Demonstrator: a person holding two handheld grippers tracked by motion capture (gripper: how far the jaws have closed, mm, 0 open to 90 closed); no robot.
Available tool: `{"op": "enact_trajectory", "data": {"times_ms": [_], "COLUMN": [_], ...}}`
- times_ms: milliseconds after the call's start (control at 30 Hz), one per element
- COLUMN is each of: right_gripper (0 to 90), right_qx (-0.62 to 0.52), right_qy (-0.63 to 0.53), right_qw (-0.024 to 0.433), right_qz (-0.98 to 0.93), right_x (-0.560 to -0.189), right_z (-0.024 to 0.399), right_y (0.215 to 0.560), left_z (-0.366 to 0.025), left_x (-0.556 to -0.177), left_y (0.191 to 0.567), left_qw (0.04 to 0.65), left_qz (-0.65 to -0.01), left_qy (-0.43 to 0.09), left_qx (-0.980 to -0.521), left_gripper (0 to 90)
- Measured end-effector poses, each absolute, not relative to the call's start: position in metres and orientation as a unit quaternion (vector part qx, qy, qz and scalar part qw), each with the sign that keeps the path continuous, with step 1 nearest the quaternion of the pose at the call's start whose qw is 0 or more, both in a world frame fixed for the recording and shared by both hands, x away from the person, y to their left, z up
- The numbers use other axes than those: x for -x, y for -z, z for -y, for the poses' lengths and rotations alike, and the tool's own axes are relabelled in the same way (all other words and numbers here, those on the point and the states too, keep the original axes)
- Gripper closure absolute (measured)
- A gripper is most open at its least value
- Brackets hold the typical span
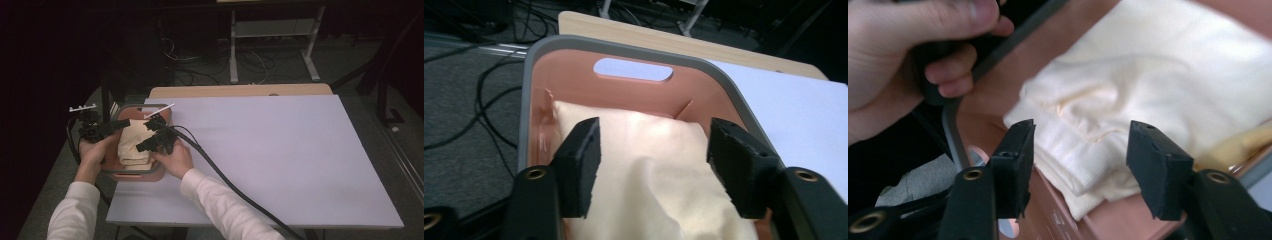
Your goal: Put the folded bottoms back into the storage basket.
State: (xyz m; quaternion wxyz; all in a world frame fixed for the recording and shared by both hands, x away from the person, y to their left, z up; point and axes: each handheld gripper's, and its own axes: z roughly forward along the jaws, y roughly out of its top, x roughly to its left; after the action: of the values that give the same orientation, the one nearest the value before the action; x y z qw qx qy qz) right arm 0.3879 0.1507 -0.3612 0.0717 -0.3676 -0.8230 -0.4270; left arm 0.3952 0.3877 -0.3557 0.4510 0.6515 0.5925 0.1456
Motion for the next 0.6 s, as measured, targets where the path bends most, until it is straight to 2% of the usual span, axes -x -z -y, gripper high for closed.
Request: {"op": "enact_trajectory", "data": {"times_ms": [100, 267, 400, 433, 600], "right_gripper": [35.9, 29.4, 21.4, 16.7, 14.2], "right_qx": [0.363, 0.358, 0.352, 0.349, 0.34], "right_qy": [0.433, 0.427, 0.42, 0.423, 0.433], "right_qw": [0.064, 0.048, 0.029, 0.025, 0.017], "right_qz": [0.823, 0.829, 0.836, 0.836, 0.835], "right_x": [-0.39, -0.392, -0.392, -0.392, -0.391], "right_z": [-0.144, -0.138, -0.133, -0.129, -0.119], "right_y": [0.354, 0.35, 0.346, 0.345, 0.341], "left_z": [-0.383, -0.378, -0.376, -0.376, -0.374], "left_x": [-0.394, -0.392, -0.389, -0.388, -0.384], "left_y": [0.352, 0.349, 0.346, 0.346, 0.343], "left_qw": [0.448, 0.455, 0.466, 0.467, 0.475], "left_qz": [-0.589, -0.58, -0.571, -0.568, -0.556], "left_qy": [-0.152, -0.153, -0.146, -0.145, -0.143], "left_qx": [-0.655, -0.658, -0.66, -0.662, -0.667], "left_gripper": [30.7, 26.4, 19.7, 17.2, 13.9]}}
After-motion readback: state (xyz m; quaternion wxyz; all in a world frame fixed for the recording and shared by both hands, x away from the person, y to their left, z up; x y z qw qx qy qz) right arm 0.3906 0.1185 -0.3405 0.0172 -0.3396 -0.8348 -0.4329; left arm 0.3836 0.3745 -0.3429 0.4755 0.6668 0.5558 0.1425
